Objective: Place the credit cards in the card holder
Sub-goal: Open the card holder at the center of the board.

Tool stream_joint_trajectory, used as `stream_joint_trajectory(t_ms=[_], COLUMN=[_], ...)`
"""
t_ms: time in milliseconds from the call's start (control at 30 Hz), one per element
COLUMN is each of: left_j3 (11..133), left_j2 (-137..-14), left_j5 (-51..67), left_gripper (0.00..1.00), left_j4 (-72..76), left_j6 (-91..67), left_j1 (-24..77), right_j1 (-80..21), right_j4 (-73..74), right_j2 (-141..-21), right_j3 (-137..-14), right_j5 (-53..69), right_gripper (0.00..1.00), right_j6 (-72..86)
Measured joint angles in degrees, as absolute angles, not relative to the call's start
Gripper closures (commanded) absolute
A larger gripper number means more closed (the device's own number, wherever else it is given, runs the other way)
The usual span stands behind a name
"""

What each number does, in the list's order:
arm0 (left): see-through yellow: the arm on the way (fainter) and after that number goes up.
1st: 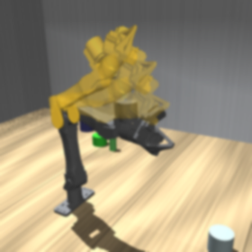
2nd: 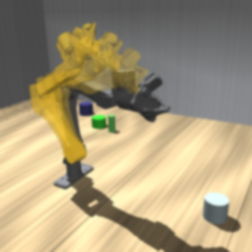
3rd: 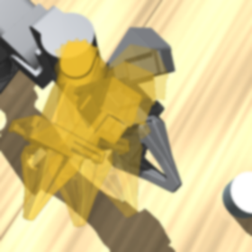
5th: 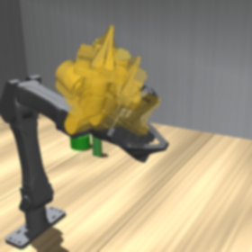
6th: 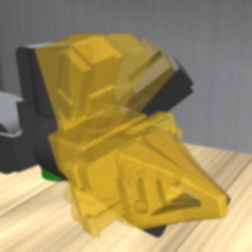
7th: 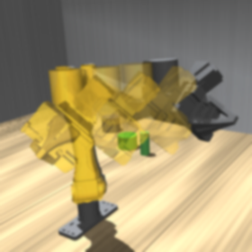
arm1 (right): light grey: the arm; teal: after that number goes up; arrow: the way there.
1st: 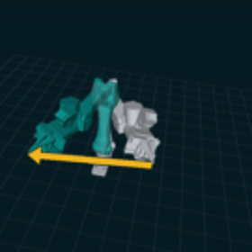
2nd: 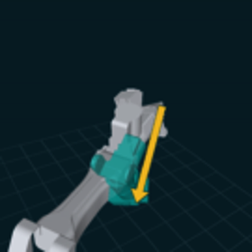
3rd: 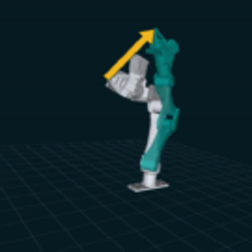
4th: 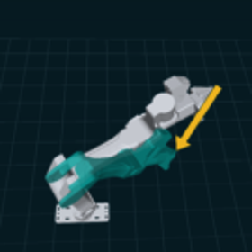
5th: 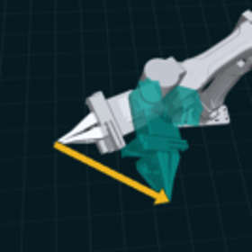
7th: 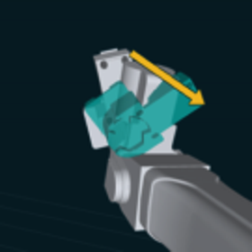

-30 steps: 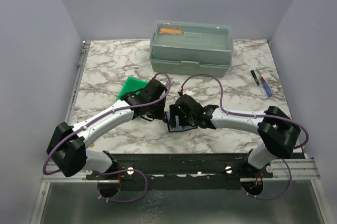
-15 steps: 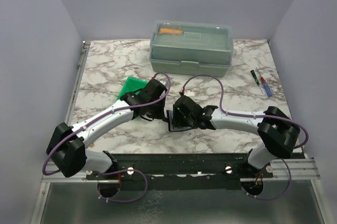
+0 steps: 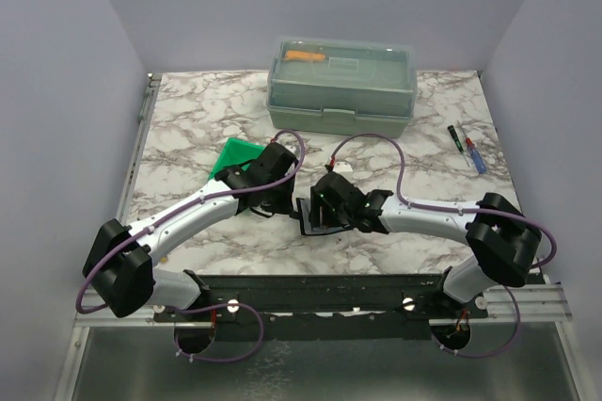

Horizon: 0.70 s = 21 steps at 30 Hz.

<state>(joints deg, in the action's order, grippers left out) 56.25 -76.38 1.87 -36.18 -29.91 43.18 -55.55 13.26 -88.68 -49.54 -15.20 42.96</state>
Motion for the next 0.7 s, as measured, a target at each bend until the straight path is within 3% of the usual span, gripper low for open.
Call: stream_joint_trajectory(t_ms=[233,267,333,367,500,633,700], left_j3=[55.7,55.6,55.6,55.6,55.7,55.9,56.3], left_j2=[-76.4,-76.4,-76.6,-76.8,-77.0,-76.0,-75.4], left_j5=[1.8,1.8,1.7,1.4,0.4,0.4,1.6], left_gripper=[1.00,0.94,0.70,0.62,0.44,0.42,0.51], left_j4=[-36.2,-36.2,-36.4,-36.6,-38.5,-39.4,-38.7], left_j6=[-29.9,-29.9,-30.0,-30.0,-31.3,-32.6,-33.5], left_j1=[43.2,43.2,43.2,43.2,43.2,43.1,43.1], right_j1=[-55.5,-55.5,-55.5,-55.5,-55.5,-55.5,-55.5], right_j4=[13.0,12.7,11.9,11.4,9.8,8.9,8.6], right_j2=[-88.2,-87.7,-86.6,-86.1,-84.7,-83.3,-82.8], right_j3=[-49.2,-48.8,-47.8,-47.3,-45.7,-44.7,-44.6], right_j5=[-14.7,-14.3,-13.5,-13.1,-11.8,-11.0,-11.0], right_gripper=[0.26,0.25,0.22,0.21,0.19,0.21,0.27], right_j6=[42.6,42.5,42.3,42.3,42.0,42.0,42.0])
